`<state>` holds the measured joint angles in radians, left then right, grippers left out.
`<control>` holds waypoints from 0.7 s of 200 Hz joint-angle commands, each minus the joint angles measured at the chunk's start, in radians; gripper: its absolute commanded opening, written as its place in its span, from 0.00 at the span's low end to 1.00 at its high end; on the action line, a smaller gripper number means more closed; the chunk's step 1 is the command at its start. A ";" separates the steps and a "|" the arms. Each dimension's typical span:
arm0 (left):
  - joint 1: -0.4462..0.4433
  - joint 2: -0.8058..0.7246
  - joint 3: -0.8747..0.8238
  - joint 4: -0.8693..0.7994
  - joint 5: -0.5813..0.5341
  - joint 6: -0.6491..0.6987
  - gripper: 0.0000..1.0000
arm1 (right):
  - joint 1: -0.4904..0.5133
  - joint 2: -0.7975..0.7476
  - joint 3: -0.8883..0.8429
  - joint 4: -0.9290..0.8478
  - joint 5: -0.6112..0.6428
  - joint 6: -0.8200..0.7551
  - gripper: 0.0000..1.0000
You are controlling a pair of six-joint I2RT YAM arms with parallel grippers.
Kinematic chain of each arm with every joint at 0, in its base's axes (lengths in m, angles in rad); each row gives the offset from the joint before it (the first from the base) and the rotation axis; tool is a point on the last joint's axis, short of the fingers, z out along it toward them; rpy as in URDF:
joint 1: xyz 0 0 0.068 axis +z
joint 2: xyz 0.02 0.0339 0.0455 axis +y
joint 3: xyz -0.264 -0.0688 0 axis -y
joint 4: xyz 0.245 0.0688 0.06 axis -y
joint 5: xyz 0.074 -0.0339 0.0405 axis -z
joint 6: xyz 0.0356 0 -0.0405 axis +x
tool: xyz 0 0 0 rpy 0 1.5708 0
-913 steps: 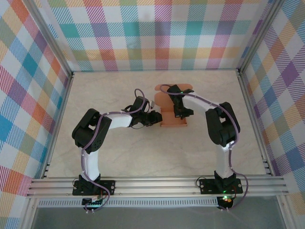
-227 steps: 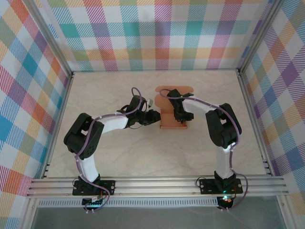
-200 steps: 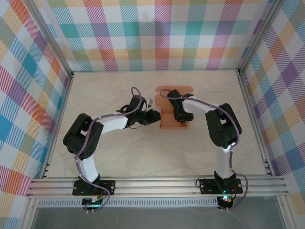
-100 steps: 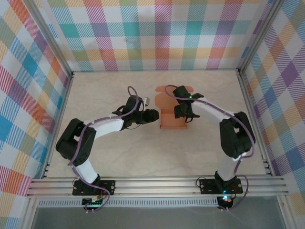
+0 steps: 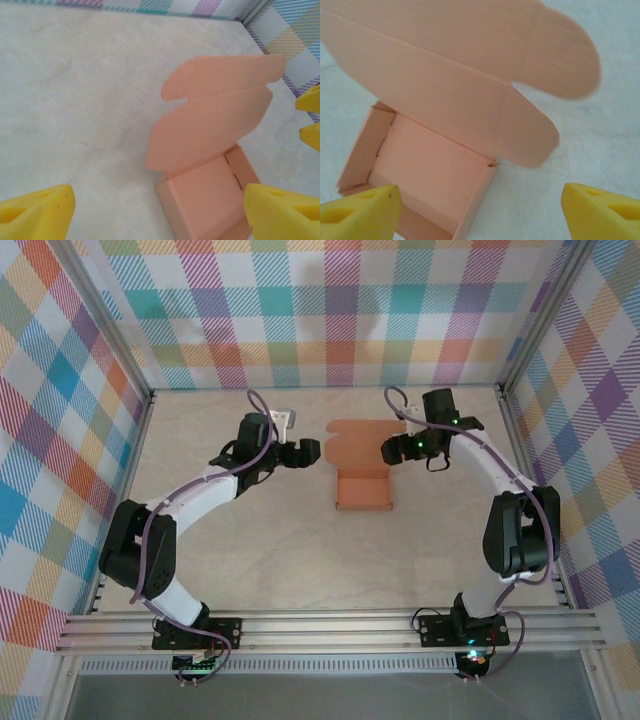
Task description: Fold the paper box
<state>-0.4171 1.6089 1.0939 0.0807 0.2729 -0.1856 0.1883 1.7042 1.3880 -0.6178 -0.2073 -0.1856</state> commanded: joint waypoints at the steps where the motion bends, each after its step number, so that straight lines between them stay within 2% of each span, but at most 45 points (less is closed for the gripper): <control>1: 0.050 0.049 0.094 0.002 0.118 0.142 0.87 | -0.041 0.061 0.096 -0.088 -0.130 -0.188 0.82; 27: 0.072 0.097 0.164 -0.035 0.201 0.183 0.87 | -0.061 0.162 0.227 -0.186 -0.196 -0.285 0.81; 71: 0.072 0.147 0.234 -0.118 0.214 0.246 0.87 | -0.072 0.340 0.516 -0.409 -0.178 -0.391 0.79; 94: 0.074 0.169 0.265 -0.151 0.240 0.262 0.87 | -0.084 0.418 0.634 -0.502 -0.227 -0.465 0.78; 110: 0.074 0.181 0.281 -0.175 0.261 0.271 0.87 | -0.084 0.470 0.714 -0.593 -0.268 -0.530 0.75; 140: 0.074 0.186 0.286 -0.184 0.279 0.279 0.88 | -0.084 0.532 0.799 -0.702 -0.308 -0.625 0.63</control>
<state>-0.3443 1.7874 1.3453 -0.0681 0.5060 0.0582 0.1104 2.1944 2.1212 -1.1477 -0.4274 -0.6785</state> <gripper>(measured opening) 0.877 0.660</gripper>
